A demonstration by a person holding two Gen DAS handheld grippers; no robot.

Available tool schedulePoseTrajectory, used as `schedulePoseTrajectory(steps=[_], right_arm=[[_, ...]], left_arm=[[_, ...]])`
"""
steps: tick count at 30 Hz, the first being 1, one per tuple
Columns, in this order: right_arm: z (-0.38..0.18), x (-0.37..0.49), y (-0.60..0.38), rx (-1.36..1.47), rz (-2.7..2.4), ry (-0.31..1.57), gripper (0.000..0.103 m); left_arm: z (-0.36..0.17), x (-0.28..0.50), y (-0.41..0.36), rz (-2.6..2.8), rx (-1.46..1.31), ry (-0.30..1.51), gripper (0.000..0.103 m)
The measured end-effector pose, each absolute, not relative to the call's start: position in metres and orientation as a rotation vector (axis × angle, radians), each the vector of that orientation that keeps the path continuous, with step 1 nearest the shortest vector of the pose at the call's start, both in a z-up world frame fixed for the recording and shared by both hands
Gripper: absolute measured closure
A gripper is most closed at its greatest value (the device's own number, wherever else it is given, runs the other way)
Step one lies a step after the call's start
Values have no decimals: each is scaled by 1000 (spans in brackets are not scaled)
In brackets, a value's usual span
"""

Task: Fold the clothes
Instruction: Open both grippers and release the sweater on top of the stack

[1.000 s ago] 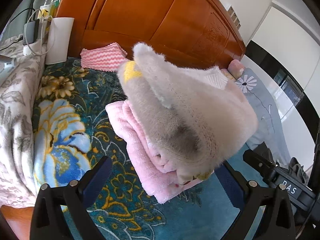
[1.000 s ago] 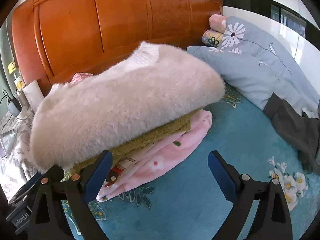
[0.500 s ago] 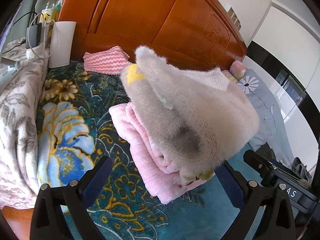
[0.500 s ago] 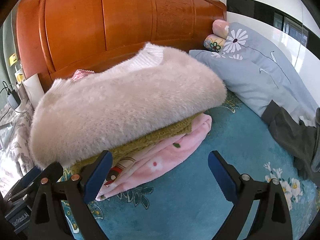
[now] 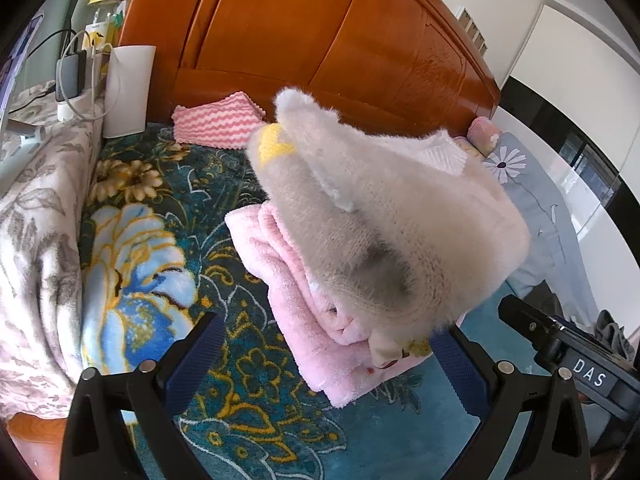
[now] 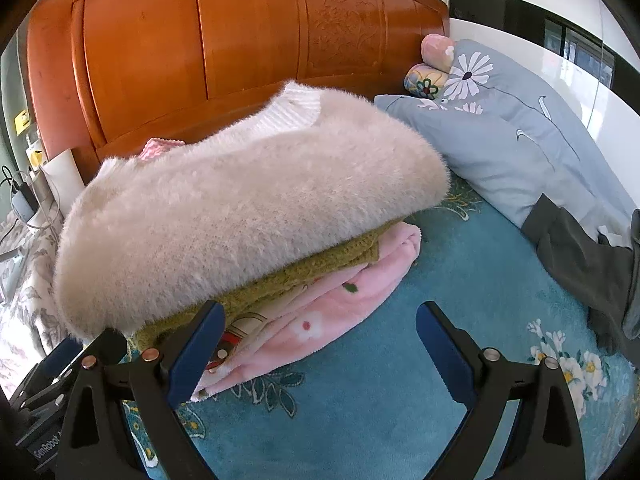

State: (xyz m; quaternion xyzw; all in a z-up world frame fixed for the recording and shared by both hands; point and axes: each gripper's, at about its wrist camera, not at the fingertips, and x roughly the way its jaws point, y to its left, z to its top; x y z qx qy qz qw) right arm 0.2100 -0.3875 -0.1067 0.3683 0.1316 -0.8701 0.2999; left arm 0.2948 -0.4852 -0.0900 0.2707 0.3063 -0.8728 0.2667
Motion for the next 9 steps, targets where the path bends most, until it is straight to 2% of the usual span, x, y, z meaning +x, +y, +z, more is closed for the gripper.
schedulePoseTrajectory(steps=[9], right_arm=[[-108, 208, -388, 992, -2306, 351, 6]], left_arm=[[-91, 296, -484, -2339, 725, 812, 0]])
